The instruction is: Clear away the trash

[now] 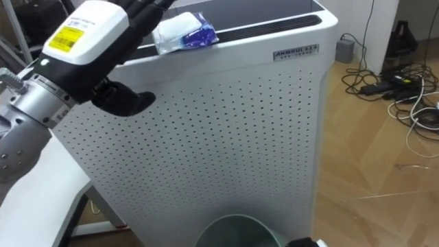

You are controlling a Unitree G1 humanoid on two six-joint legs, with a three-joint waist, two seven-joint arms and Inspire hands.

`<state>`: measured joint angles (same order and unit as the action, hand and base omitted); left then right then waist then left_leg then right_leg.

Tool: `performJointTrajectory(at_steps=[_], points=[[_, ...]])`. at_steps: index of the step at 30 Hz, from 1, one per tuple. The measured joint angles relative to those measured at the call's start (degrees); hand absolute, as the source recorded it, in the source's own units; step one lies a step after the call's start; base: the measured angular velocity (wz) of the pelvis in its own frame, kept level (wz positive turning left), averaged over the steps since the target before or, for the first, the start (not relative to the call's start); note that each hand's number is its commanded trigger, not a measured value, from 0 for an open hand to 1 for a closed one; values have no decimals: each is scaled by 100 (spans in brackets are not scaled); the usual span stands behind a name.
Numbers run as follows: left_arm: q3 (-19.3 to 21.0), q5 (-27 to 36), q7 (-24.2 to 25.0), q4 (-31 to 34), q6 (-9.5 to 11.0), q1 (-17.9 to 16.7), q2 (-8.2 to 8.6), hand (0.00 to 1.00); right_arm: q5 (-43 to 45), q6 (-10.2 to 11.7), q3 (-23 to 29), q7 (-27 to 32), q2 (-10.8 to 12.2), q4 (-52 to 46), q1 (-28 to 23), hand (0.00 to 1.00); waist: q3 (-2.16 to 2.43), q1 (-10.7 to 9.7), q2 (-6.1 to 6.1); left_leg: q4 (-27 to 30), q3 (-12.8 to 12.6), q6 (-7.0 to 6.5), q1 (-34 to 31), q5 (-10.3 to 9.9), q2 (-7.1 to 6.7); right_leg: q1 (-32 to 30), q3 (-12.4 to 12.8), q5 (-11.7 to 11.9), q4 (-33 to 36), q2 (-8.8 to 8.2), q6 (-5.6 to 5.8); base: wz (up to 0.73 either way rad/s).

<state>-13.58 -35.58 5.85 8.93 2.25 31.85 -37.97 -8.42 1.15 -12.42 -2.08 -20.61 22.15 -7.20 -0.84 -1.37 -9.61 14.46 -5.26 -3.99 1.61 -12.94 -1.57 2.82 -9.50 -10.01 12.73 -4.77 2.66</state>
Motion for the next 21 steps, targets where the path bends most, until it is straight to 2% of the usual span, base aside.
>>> performJointTrajectory(at_steps=[5, 10, 13, 16, 21], points=[[0, 386, 272, -111, -193, 0, 1, 0, -3, -1, 18, 9, -2, 0, 0, 100, 2, 1, -2, 2, -9, -2, -38, 1, 0, -60, 15, 0, 17, 0, 0, 0], [-3, 668, 538, -120, -299, 27, 0, 0, -4, -2, 18, 93, -6, 0, 1, 100, 9, 3, -15, 28, -12, -5, -85, 3, -1, -91, 16, 0, 13, -4, 0, 0], [-24, 667, 650, -367, -310, 310, -2, 0, -4, -2, 12, 190, -5, 0, 1, 100, 5, 11, -30, 28, -13, -5, -97, 3, 0, -98, 9, 0, 13, -3, 0, 0], [-23, 667, 732, -632, -408, 589, -44, 0, -8, -2, 13, 194, -8, 1, 0, 100, -1, 6, -76, 21, -13, -5, -96, 3, 0, -98, 6, 0, 13, -3, 0, 0], [-28, 669, 937, -634, -442, 615, -66, 0, -13, -18, 14, 202, -16, 10, 0, 100, -6, -32, -146, 32, 30, -4, -93, 3, -3, -94, -3, 0, 12, -5, 0, 0]])
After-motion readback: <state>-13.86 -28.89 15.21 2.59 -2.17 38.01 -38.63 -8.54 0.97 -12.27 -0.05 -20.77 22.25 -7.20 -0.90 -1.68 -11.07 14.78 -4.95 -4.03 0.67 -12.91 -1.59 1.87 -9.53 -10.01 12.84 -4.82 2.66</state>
